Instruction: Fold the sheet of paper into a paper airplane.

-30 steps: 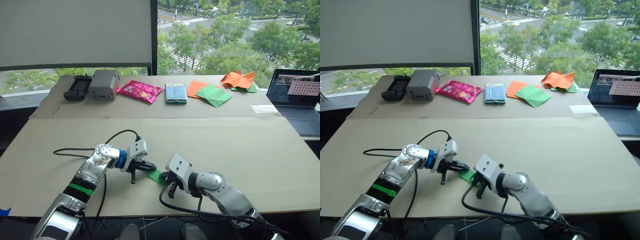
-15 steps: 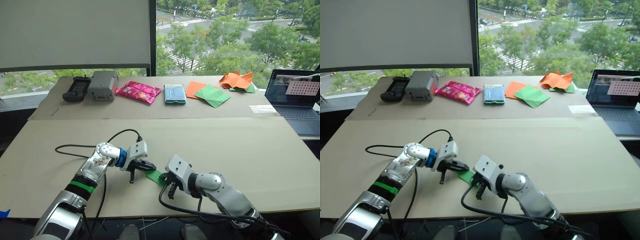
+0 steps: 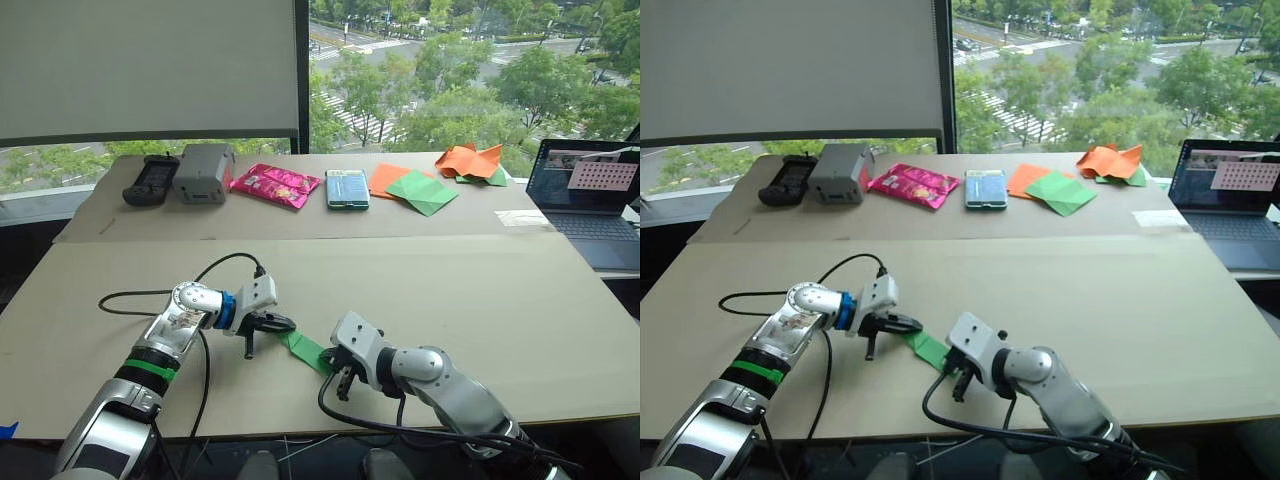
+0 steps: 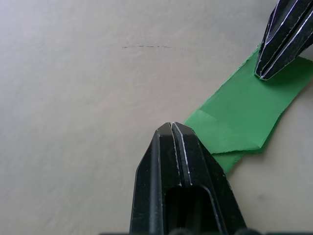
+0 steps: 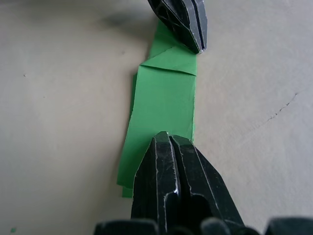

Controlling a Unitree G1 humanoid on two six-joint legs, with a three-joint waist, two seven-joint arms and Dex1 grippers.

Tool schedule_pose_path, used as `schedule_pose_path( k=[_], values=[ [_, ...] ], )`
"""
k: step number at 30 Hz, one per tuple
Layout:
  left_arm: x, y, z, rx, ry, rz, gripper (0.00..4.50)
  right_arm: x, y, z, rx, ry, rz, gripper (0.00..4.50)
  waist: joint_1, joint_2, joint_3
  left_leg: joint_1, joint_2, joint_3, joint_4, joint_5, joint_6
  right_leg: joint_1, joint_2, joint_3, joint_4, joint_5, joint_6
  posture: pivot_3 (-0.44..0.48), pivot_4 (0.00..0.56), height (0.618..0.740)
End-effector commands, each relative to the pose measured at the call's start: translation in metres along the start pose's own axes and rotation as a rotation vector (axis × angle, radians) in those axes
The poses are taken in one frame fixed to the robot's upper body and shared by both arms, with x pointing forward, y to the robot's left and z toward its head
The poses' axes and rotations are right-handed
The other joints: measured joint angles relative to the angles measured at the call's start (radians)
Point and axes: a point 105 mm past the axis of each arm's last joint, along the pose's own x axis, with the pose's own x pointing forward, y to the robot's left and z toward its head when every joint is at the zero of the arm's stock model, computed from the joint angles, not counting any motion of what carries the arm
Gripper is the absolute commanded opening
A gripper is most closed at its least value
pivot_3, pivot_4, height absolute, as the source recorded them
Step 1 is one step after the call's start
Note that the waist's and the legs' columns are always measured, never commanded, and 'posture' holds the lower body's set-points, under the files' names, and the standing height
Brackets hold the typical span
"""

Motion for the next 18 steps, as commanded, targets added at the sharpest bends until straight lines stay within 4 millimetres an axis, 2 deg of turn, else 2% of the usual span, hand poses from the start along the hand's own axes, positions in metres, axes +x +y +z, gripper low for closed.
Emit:
schedule_pose_path(
  k=[1, 6, 18],
  values=[
    [-0.0073, -0.0060, -0.0434, -0.097, 0.143, 0.015, 0.00, 0.0004, 0.0043, -0.0322, 0.058, 0.133, 0.020, 0.02, 0.000, 0.000, 0.000, 0.000, 0.000, 0.000, 0.000, 0.000, 0.000, 0.000, 0.000, 0.000, 0.000, 0.000, 0.000, 0.000, 0.150, 0.718],
    [-0.0117, -0.0047, -0.0483, -0.103, 0.154, 0.029, 0.00, 0.0000, 0.0041, -0.0327, 0.054, 0.136, 0.021, 0.02, -0.001, 0.000, -0.001, 0.001, 0.000, 0.000, 0.000, 0.000, 0.000, 0.000, 0.000, 0.000, 0.000, 0.000, 0.000, 0.000, 0.150, 0.718],
    [-0.0173, -0.0001, -0.0415, -0.100, 0.126, 0.056, 0.00, 0.0006, 0.0031, -0.0327, 0.047, 0.139, 0.019, 0.02, -0.003, 0.000, -0.001, 0.001, 0.000, 0.000, -0.001, 0.000, 0.000, 0.000, 0.000, 0.000, 0.000, 0.000, 0.000, 0.000, 0.150, 0.718]
  ],
)
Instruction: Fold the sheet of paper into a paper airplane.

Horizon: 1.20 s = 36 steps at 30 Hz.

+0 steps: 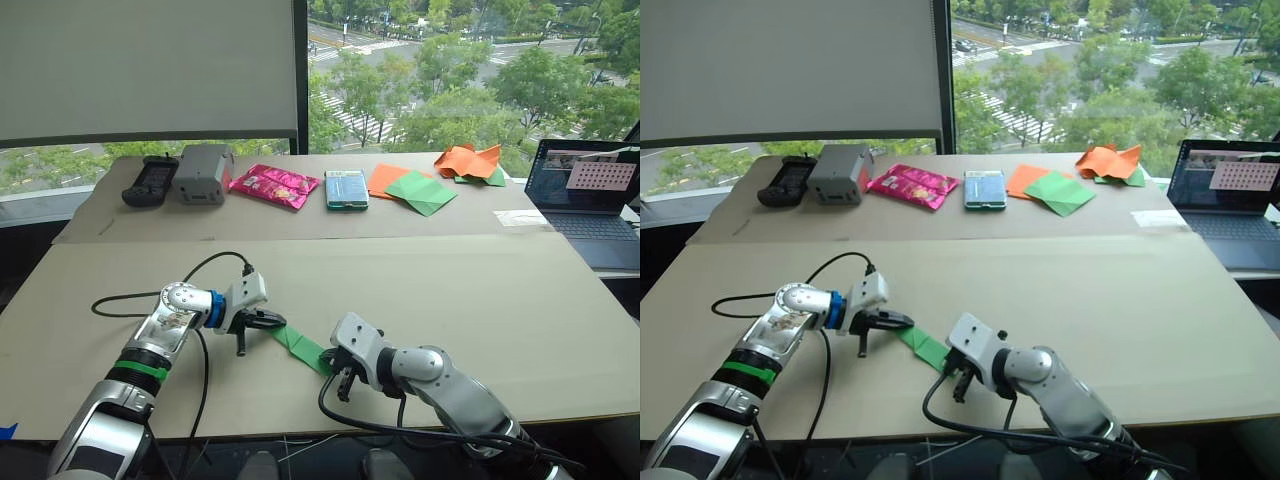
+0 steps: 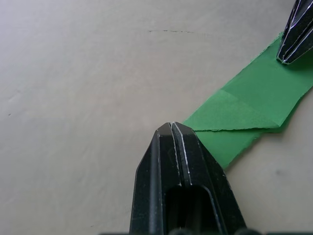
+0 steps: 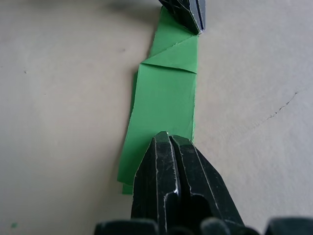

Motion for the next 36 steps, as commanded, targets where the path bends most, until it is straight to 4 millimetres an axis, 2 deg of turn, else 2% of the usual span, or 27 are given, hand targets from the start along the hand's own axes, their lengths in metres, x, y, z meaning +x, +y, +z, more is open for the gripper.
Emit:
schedule_pose_path(
  k=[1, 3, 7, 11, 16, 19, 23, 26, 32, 33, 36],
  values=[
    [-0.005, -0.005, -0.031, -0.080, 0.109, 0.006, 0.00, 0.001, 0.002, -0.032, 0.057, 0.132, 0.009, 0.02, 0.000, 0.000, 0.000, 0.000, 0.000, 0.000, 0.000, 0.000, 0.000, 0.000, 0.000, 0.000, 0.000, 0.000, 0.000, 0.000, 0.150, 0.718],
    [-0.008, -0.002, -0.025, -0.085, 0.078, 0.029, 0.00, 0.001, 0.000, -0.030, 0.049, 0.121, 0.002, 0.02, -0.001, 0.000, 0.000, 0.000, 0.000, 0.000, 0.000, 0.000, 0.000, 0.000, 0.000, 0.000, 0.000, 0.000, 0.000, 0.000, 0.150, 0.718],
    [-0.026, 0.007, 0.009, -0.114, -0.076, 0.088, 0.00, -0.003, -0.011, -0.007, 0.041, 0.006, -0.035, 0.02, -0.004, -0.002, 0.003, -0.001, 0.000, 0.000, 0.000, 0.000, 0.000, -0.001, 0.000, 0.000, 0.000, 0.000, 0.000, 0.000, 0.150, 0.718],
    [-0.050, -0.003, 0.026, -0.185, -0.197, 0.088, 0.00, -0.016, -0.015, 0.020, 0.006, -0.143, -0.049, 0.02, -0.008, -0.003, 0.010, -0.009, 0.000, 0.000, -0.002, 0.000, 0.000, -0.009, 0.000, 0.000, 0.000, 0.000, 0.000, 0.000, 0.150, 0.718],
    [-0.076, -0.040, 0.023, -0.257, -0.195, 0.044, 0.00, -0.045, -0.018, 0.049, -0.054, -0.262, -0.075, 0.02, -0.011, -0.001, 0.014, -0.011, 0.000, 0.000, -0.002, 0.000, 0.000, -0.010, 0.001, 0.000, 0.001, 0.000, 0.000, 0.000, 0.150, 0.718],
    [-0.079, -0.054, 0.022, -0.286, -0.202, 0.059, 0.00, -0.061, -0.021, 0.054, -0.117, -0.275, -0.133, 0.02, -0.010, -0.001, 0.016, -0.010, 0.000, 0.000, -0.002, 0.000, 0.000, -0.010, 0.000, 0.000, 0.000, 0.000, 0.000, 0.000, 0.150, 0.718],
    [-0.080, -0.058, 0.029, -0.305, -0.248, 0.103, 0.00, -0.078, -0.013, 0.059, -0.128, -0.328, -0.148, 1.23, 0.007, -0.004, 0.023, -0.010, 0.000, 0.000, -0.002, 0.000, -0.001, -0.011, -0.003, -0.001, -0.002, 0.000, -0.001, 0.000, 0.150, 0.718],
    [-0.081, -0.059, 0.033, -0.333, -0.282, 0.129, 0.84, -0.083, 0.003, 0.062, -0.151, -0.354, -0.111, 2.29, 0.007, -0.001, 0.026, -0.010, -0.001, 0.001, -0.002, -0.001, -0.001, -0.012, -0.011, -0.010, -0.012, 0.000, -0.001, 0.000, 0.150, 0.718],
    [-0.079, -0.062, 0.030, -0.351, -0.270, 0.127, 2.81, -0.074, 0.014, 0.063, -0.102, -0.391, -0.031, 4.30, 0.006, -0.001, 0.027, -0.009, -0.001, 0.006, -0.001, -0.001, -0.001, -0.013, -0.028, -0.031, -0.020, 0.000, -0.001, 0.000, 0.150, 0.718],
    [-0.078, -0.061, 0.030, -0.349, -0.269, 0.127, 3.15, -0.073, 0.015, 0.063, -0.094, -0.389, -0.014, 4.50, 0.007, -0.001, 0.027, -0.009, -0.001, 0.006, -0.001, -0.001, -0.001, -0.013, -0.028, -0.031, -0.020, 0.000, -0.001, 0.000, 0.150, 0.718],
    [-0.076, -0.062, 0.031, -0.344, -0.264, 0.121, 4.16, -0.065, 0.015, 0.062, -0.038, -0.404, 0.025, 4.50, 0.011, -0.002, 0.027, -0.009, -0.001, 0.006, -0.001, -0.001, -0.001, -0.014, -0.028, -0.031, -0.017, 0.000, -0.001, 0.000, 0.150, 0.718]
  ],
)
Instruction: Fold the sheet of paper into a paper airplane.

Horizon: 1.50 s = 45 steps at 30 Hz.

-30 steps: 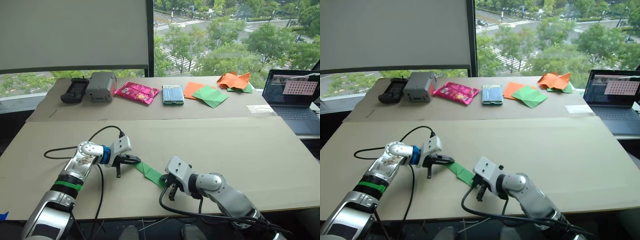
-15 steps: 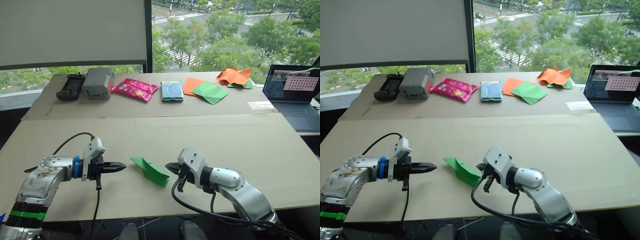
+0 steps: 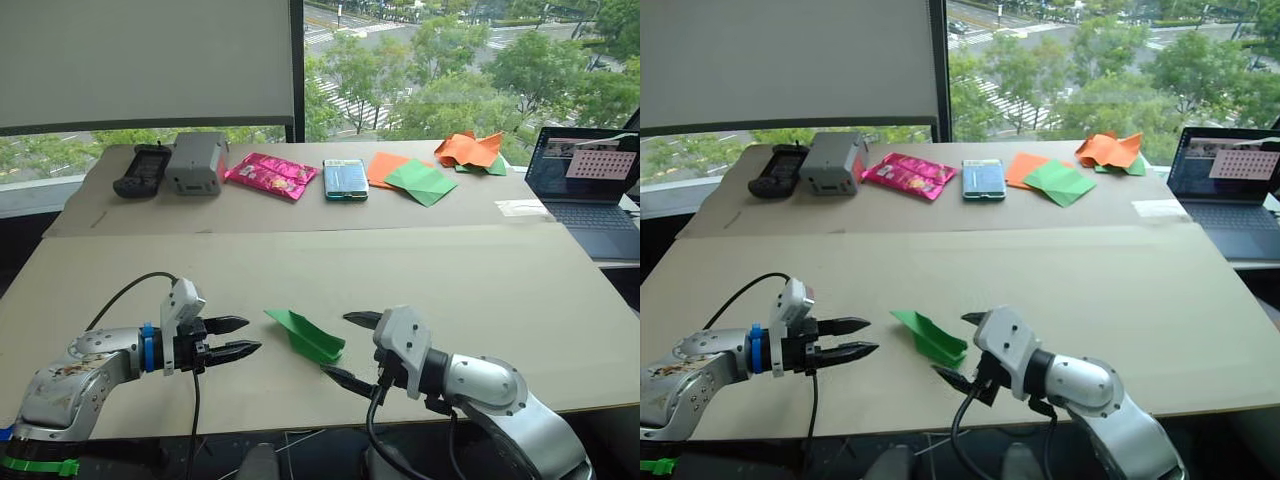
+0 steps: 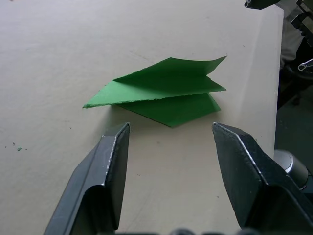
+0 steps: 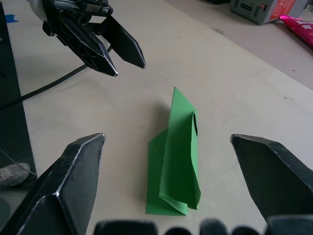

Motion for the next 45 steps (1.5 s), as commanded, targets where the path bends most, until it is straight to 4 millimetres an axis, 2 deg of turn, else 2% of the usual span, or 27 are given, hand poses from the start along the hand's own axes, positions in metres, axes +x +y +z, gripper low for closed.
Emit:
schedule_pose_path(
  k=[1, 8, 13, 15, 18, 27, 31, 34, 41, 45],
  values=[
    [0.003, -0.004, 0.007, 0.033, -0.009, -0.017, 4.47, 0.005, 0.001, 0.007, 0.015, -0.052, 0.031, 4.50, 0.003, 0.000, 0.000, 0.000, 0.000, 0.000, 0.000, 0.000, 0.000, 0.000, 0.000, 0.000, 0.000, 0.000, 0.000, 0.000, 0.150, 0.718],
    [0.007, -0.009, 0.004, 0.032, 0.003, -0.036, 4.47, 0.018, 0.015, 0.010, -0.025, -0.073, 0.177, 4.50, 0.004, 0.000, 0.000, 0.000, 0.000, 0.000, 0.000, 0.000, 0.000, 0.000, 0.000, 0.000, 0.000, 0.000, 0.000, 0.000, 0.150, 0.718],
    [0.008, -0.012, 0.003, 0.034, 0.009, -0.042, 4.47, 0.028, 0.016, 0.001, 0.017, -0.049, 0.217, 4.50, 0.004, 0.000, 0.000, 0.000, 0.000, 0.000, 0.000, 0.000, 0.000, 0.001, 0.000, 0.000, 0.000, 0.000, 0.000, 0.000, 0.150, 0.718],
    [0.008, -0.011, 0.004, 0.037, 0.005, -0.038, 4.47, 0.034, 0.008, -0.014, 0.018, 0.010, 0.173, 4.50, 0.005, -0.001, -0.001, 0.001, 0.000, 0.000, 0.000, 0.000, 0.000, 0.002, 0.000, 0.000, 0.001, 0.000, 0.000, 0.000, 0.150, 0.718],
    [0.009, -0.011, 0.004, 0.044, 0.003, -0.038, 4.47, 0.038, -0.002, -0.023, 0.026, 0.035, 0.127, 4.50, 0.005, -0.001, -0.001, 0.002, 0.000, 0.000, 0.000, 0.000, 0.000, 0.002, 0.001, 0.000, 0.001, 0.000, 0.000, 0.000, 0.150, 0.718],
    [0.016, -0.007, 0.007, 0.069, -0.026, -0.020, 4.47, 0.035, -0.036, -0.023, 0.132, 0.040, 0.013, 4.50, 0.006, -0.001, -0.001, 0.002, 0.000, 0.000, 0.000, 0.000, 0.000, 0.004, 0.002, 0.000, 0.002, 0.000, 0.000, 0.000, 0.150, 0.718],
    [0.017, -0.006, 0.008, 0.071, -0.037, -0.014, 4.47, 0.035, -0.042, -0.027, 0.173, 0.056, -0.001, 4.50, 0.005, -0.001, -0.001, 0.002, 0.000, 0.000, 0.000, 0.000, 0.000, 0.005, 0.002, 0.001, 0.003, 0.001, 0.000, 0.000, 0.150, 0.718],
    [0.018, -0.006, 0.008, 0.075, -0.038, -0.012, 4.47, 0.035, -0.043, -0.018, 0.195, 0.019, 0.008, 4.50, 0.004, -0.001, -0.001, 0.002, 0.000, 0.000, 0.000, 0.000, 0.001, 0.004, 0.004, 0.002, 0.004, 0.001, 0.001, 0.000, 0.150, 0.718],
    [0.018, -0.003, 0.010, 0.085, -0.039, -0.003, 4.47, 0.031, -0.051, -0.004, 0.078, 0.014, -0.017, 4.50, 0.005, -0.001, -0.001, 0.006, 0.000, -0.002, 0.001, 0.000, 0.000, 0.004, 0.006, 0.005, 0.014, 0.001, 0.001, 0.000, 0.150, 0.718],
    [0.018, -0.002, 0.012, 0.090, -0.043, -0.005, 4.47, 0.030, -0.053, -0.011, -0.062, 0.093, -0.025, 4.50, 0.005, -0.001, -0.001, 0.006, 0.000, -0.002, 0.001, 0.000, 0.000, 0.004, 0.006, 0.005, 0.015, 0.001, 0.001, 0.000, 0.150, 0.718]
  ],
)
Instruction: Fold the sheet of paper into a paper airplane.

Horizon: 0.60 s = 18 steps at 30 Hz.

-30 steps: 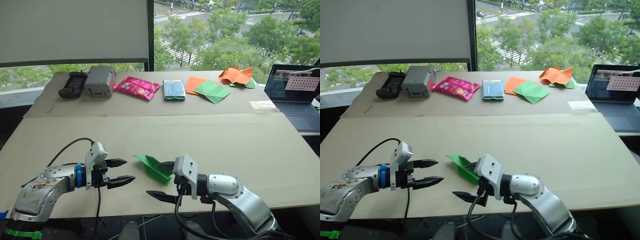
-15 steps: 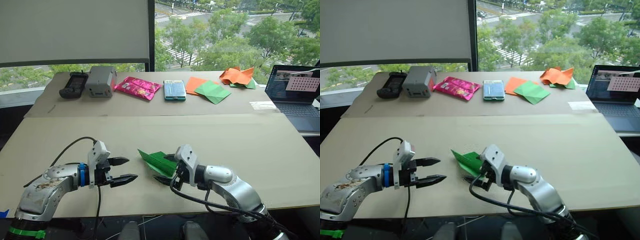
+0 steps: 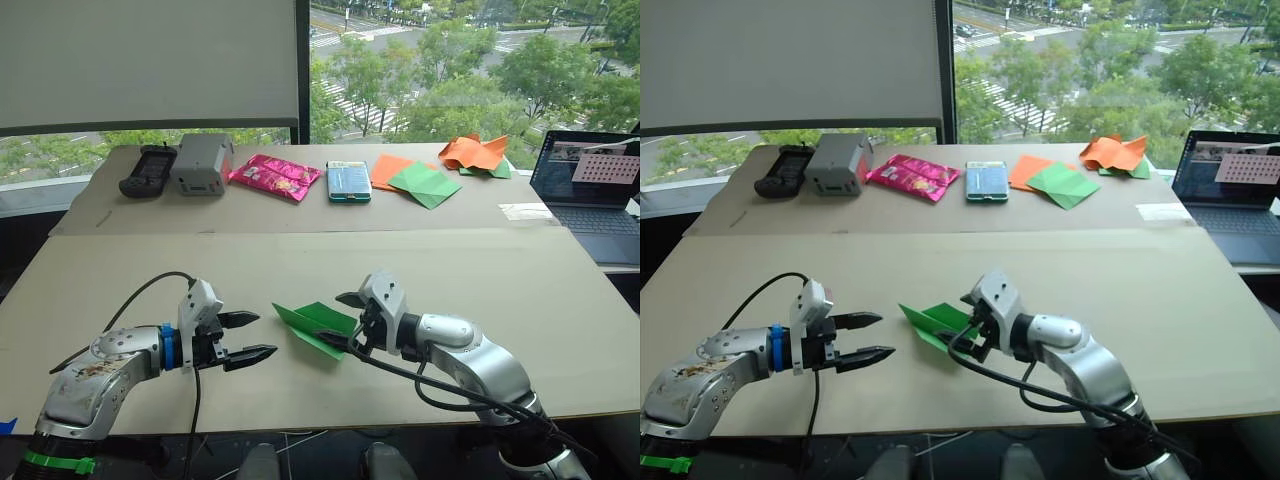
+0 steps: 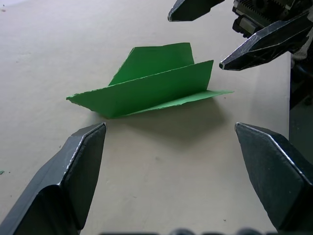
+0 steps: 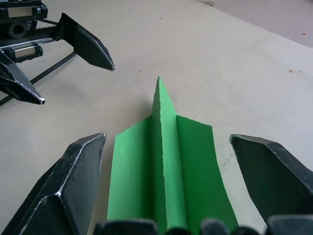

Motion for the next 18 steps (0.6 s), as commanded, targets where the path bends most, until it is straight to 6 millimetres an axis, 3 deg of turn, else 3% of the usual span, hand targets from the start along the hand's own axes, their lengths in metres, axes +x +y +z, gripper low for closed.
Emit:
schedule_pose_path(
  k=[1, 3, 4, 16, 18],
  values=[
    [0.001, 0.000, 0.011, 0.044, -0.028, -0.004, 4.47, -0.002, 0.002, 0.007, -0.186, 0.018, -0.009, 4.50, 0.000, 0.000, 0.000, 0.000, 0.000, 0.000, 0.000, 0.000, 0.000, 0.000, 0.000, 0.000, 0.000, 0.000, 0.000, 0.000, 0.150, 0.718],
    [0.002, 0.000, 0.010, 0.044, -0.028, -0.005, 4.47, -0.001, 0.002, 0.003, -0.224, 0.038, -0.013, 4.50, -0.001, 0.000, 0.000, 0.000, 0.000, 0.000, 0.000, 0.000, 0.000, 0.000, 0.000, 0.000, 0.000, 0.000, 0.000, 0.000, 0.150, 0.718],
    [0.002, 0.000, 0.010, 0.043, -0.028, -0.005, 4.49, -0.001, 0.002, 0.001, -0.234, 0.041, -0.016, 4.25, -0.001, 0.000, 0.000, 0.000, 0.000, 0.000, 0.000, 0.000, 0.000, 0.000, 0.000, 0.000, 0.000, 0.000, 0.000, 0.000, 0.150, 0.718],
    [0.001, 0.001, 0.012, 0.037, -0.025, -0.002, 4.50, 0.003, 0.009, -0.014, -0.262, 0.072, -0.023, 0.22, 0.000, -0.001, 0.000, 0.000, 0.000, 0.000, 0.000, 0.000, 0.000, 0.000, 0.001, 0.000, 0.001, 0.000, 0.000, 0.000, 0.150, 0.718],
    [0.001, 0.001, 0.012, 0.037, -0.023, -0.002, 4.50, 0.004, 0.011, -0.020, -0.248, 0.088, -0.015, 0.05, 0.000, -0.001, 0.000, 0.000, 0.000, 0.000, 0.000, 0.000, 0.000, 0.000, 0.001, 0.000, 0.001, 0.000, 0.000, 0.000, 0.150, 0.718]
  ],
)
